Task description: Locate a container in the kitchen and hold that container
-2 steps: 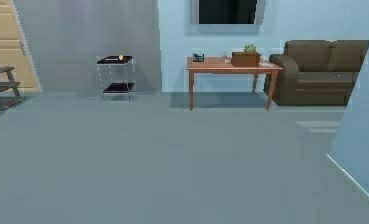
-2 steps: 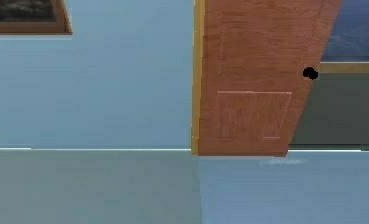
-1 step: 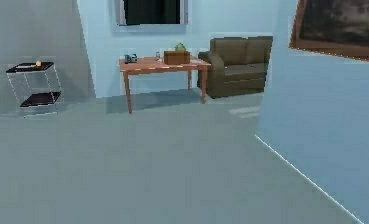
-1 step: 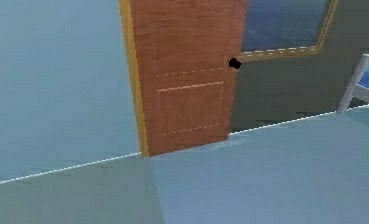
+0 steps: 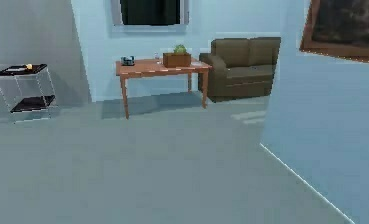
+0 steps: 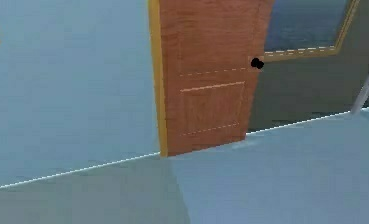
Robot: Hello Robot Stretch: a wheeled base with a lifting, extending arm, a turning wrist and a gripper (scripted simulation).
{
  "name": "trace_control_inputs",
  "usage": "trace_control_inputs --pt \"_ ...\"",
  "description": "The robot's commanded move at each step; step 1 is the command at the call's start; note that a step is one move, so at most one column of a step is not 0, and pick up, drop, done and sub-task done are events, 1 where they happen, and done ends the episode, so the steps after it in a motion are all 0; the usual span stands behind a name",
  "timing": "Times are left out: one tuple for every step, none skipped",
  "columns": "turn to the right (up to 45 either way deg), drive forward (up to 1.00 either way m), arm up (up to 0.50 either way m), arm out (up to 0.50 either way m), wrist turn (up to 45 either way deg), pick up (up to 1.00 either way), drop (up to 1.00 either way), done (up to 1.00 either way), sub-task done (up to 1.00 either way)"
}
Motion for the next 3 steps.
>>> trace_control_inputs --pt "-45.0 0.0 0.0 0.0 0.0 0.0 0.0 0.0 0.0" --pt "-15.0 0.0 0.0 0.0 0.0 0.0 0.0 0.0 0.0" --pt "0.0 1.0 0.0 0.0 0.0 0.0 0.0 0.0 0.0"
